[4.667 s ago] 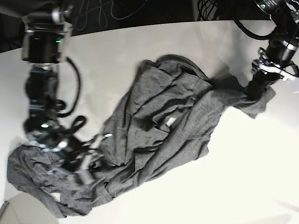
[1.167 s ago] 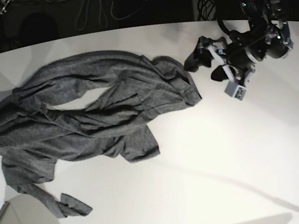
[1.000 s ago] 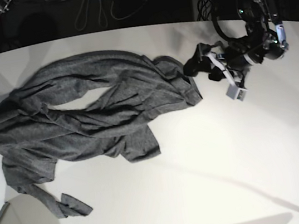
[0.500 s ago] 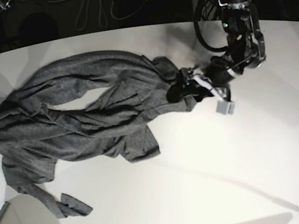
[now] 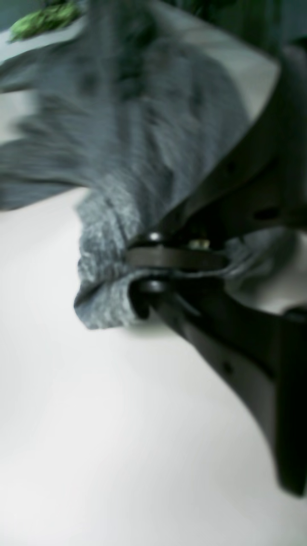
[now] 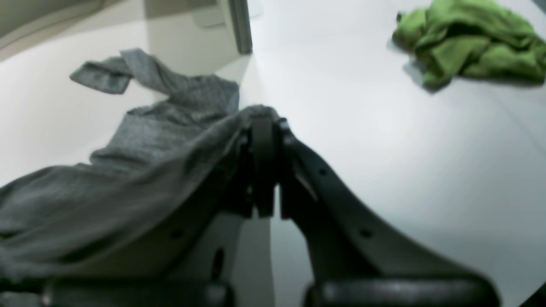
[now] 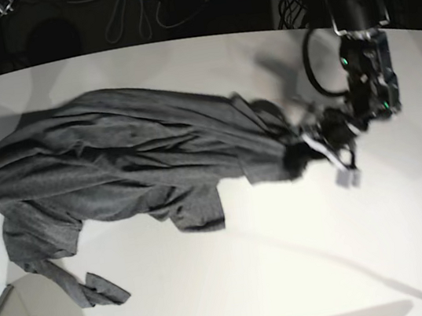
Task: Layout the t-shirt on the table in an organized manner, then fold the t-shirt properly
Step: 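Lift the gathered shirt end with the left gripper and drag it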
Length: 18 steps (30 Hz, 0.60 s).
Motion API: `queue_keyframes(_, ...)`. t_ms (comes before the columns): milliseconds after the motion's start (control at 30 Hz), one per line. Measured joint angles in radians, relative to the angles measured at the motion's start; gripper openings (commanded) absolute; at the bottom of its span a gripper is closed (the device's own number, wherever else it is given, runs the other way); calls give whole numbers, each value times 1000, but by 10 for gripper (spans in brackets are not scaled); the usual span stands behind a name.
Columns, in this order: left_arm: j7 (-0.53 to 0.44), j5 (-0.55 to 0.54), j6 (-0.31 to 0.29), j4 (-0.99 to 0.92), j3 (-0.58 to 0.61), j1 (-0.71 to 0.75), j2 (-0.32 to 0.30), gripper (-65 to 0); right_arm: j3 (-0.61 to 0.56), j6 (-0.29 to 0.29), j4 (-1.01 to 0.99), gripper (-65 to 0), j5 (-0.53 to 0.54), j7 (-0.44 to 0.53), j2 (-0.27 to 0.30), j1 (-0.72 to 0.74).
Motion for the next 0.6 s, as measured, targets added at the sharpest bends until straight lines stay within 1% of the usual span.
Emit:
queue_keyframes(100,-9,-16,-3,26,8,-76,-14,-649,0,0,-23,-650,4,1,-2,0)
queue_keyframes(167,3,-12,0,52,12,-112,-20,-649,0,0,-37,-650,3,1,-2,-4)
queue_keyframes(367,-6,-4,-8,104,7,-184,-23,-649,-22,-3,-126,-650,-3,2,-3,-23)
queue_keyframes(433,-9,-5,-8,110,6,-185,-25,-649,-22,-3,-142,-650,-3,5,-5,-20)
queue_keyframes(500,9,-7,-11,121,7,-176,-29,-649,-20,-3,-140,-650,-2,47,-5,-30)
queue_keyframes(600,2,-21,-6,241,3,-109,-42,-649,-20,-3,-141,-650,4,66,-3,-69)
